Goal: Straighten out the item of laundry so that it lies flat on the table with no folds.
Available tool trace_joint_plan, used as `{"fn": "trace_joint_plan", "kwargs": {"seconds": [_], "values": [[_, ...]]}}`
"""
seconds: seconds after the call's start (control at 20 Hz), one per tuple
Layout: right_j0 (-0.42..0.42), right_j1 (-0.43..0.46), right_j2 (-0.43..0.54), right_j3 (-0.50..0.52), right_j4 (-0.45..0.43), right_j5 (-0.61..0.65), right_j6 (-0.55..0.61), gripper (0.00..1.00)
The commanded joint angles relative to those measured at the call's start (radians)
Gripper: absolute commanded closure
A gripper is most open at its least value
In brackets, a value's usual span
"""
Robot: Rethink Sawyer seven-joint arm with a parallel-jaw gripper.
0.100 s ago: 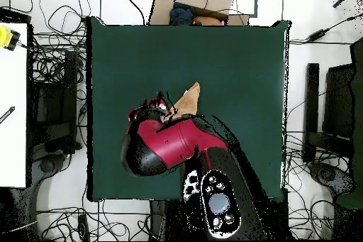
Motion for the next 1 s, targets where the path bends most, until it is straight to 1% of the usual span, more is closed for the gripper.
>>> {"fn": "trace_joint_plan", "kwargs": {"seconds": [0.05, 0.15, 0.3, 0.45, 0.6, 0.7, 0.85, 0.95, 1.0], "values": [[-0.166, 0.016, 0.159, 0.093, -0.153, 0.007, -0.148, 0.0], [-0.246, 0.004, 0.235, 0.137, -0.177, 0.017, -0.183, 0.0], [-0.309, 0.013, 0.269, 0.168, -0.262, -0.017, -0.179, 0.0], [-0.408, 0.084, 0.31, 0.181, -0.357, -0.034, -0.187, 0.0], [-0.496, 0.175, 0.341, 0.165, -0.478, -0.077, -0.158, 0.0], [-0.529, 0.245, 0.348, 0.131, -0.524, -0.07, -0.149, 0.0], [-0.479, 0.338, 0.262, 0.055, -0.607, -0.12, -0.074, 0.0], [-0.487, 0.431, 0.281, 0.024, -0.63, -0.055, -0.095, 0.0], [-0.49, 0.475, 0.278, 0.014, -0.638, -0.044, -0.088, 0.0]]}}
